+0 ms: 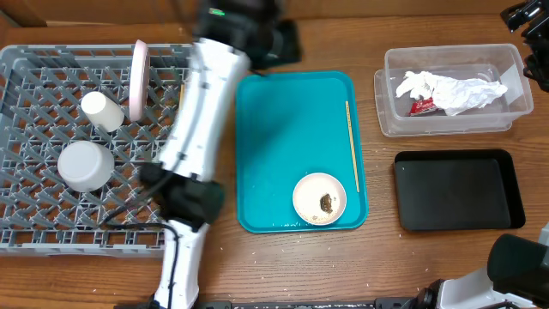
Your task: Sort waste into correct bins and load items into the dishwasher
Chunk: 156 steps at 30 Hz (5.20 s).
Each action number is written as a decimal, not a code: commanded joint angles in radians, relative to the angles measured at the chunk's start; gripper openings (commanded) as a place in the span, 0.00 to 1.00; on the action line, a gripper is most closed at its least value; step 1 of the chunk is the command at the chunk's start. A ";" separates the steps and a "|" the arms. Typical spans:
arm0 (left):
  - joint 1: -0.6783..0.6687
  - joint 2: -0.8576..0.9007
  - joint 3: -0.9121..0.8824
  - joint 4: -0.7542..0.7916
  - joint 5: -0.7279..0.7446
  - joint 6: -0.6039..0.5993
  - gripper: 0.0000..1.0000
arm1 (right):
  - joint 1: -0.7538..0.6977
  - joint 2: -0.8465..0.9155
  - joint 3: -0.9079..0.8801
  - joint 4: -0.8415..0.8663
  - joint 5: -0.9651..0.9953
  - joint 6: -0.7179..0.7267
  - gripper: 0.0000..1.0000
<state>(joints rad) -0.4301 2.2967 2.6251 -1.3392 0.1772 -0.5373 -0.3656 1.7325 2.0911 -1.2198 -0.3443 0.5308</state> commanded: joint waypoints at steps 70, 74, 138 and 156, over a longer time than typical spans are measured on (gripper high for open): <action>-0.178 0.410 0.517 -0.047 0.041 -0.147 0.04 | -0.002 -0.026 0.004 0.005 -0.009 0.005 1.00; -0.113 0.354 0.517 -0.126 0.008 -0.105 0.04 | -0.002 -0.026 0.004 0.006 -0.009 0.005 1.00; 0.354 0.039 0.190 -0.350 -0.124 0.443 0.44 | -0.002 -0.026 0.004 0.005 -0.009 0.005 1.00; 0.817 -0.279 0.330 -0.350 -0.089 0.103 1.00 | -0.002 -0.026 0.004 0.008 -0.009 0.005 1.00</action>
<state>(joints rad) 0.3035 1.9911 2.9677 -1.6844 0.0261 -0.3580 -0.3656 1.7325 2.0911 -1.2194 -0.3443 0.5316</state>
